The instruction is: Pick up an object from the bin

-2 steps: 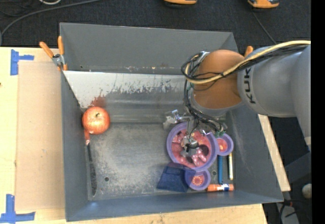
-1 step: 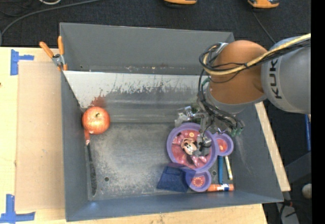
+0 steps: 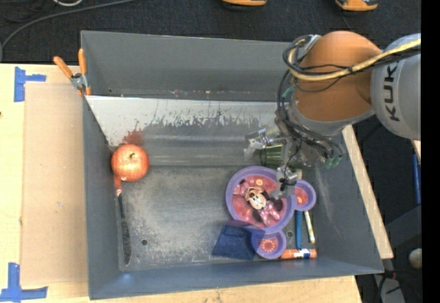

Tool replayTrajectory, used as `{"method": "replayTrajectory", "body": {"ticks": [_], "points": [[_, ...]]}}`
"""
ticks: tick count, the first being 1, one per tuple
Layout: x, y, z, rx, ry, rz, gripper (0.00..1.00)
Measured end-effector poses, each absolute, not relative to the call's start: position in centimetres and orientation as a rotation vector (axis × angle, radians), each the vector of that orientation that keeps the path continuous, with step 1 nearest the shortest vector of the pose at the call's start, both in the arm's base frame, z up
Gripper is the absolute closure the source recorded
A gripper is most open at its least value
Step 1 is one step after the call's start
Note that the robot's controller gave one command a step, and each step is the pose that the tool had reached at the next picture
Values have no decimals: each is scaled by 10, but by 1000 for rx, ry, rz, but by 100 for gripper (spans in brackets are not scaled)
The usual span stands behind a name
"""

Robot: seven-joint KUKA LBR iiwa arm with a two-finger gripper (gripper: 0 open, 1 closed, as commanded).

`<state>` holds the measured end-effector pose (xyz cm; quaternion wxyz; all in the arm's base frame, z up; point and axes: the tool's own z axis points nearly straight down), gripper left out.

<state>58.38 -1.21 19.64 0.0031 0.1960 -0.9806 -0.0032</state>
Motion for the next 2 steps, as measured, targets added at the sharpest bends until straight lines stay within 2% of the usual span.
{"method": "replayTrajectory", "body": {"ticks": [1, 2], "points": [[611, 9, 231, 656, -3071, -12, 0], [573, -4, 160, 792, -3038, -10, 0]]}}
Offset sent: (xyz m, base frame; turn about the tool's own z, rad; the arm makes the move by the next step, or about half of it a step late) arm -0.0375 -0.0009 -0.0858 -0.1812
